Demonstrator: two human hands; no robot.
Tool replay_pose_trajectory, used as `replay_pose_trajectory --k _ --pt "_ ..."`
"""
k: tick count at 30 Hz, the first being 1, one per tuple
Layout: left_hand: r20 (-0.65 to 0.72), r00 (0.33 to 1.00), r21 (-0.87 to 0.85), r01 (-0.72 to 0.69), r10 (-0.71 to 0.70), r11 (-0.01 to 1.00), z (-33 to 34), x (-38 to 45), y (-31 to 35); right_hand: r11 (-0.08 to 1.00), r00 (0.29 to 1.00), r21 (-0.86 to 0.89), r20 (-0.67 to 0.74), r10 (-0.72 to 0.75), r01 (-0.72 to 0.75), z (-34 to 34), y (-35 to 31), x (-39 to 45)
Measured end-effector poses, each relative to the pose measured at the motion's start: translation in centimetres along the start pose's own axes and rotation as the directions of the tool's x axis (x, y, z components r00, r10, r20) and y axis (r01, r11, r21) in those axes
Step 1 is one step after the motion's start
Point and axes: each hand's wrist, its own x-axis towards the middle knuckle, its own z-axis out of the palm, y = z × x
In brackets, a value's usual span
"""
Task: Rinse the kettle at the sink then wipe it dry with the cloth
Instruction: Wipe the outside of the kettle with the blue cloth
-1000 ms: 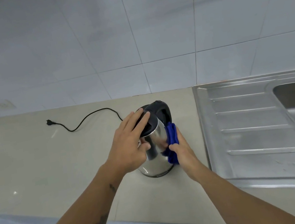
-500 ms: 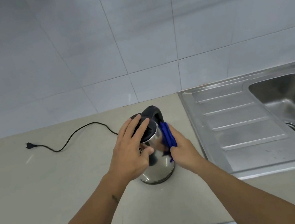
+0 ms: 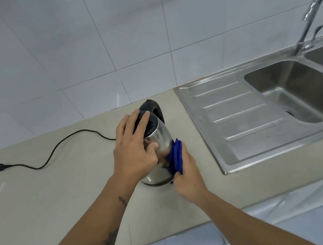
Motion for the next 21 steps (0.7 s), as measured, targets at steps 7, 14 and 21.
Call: replay_pose_trajectory --k 7,14,21 --pt "0.018 1.0 -0.046 -0.013 0.014 0.999 -0.3 0.5 -1.0 0.995 0.997 0.077 -0.024 0.071 -0.069 0.1 -3.5 -2.8" --pt "0.044 0.999 -0.074 0.004 -0.001 0.997 -0.6 0.8 -1.0 0.988 0.992 0.084 0.005 0.128 -0.128 -2.0 -5.3 1.6" --pt "0.13 0.99 -0.109 -0.045 0.059 0.993 -2.0 1.4 -2.2 0.939 0.958 -0.262 -0.122 -0.261 0.223 0.5 -6.3 -2.7"
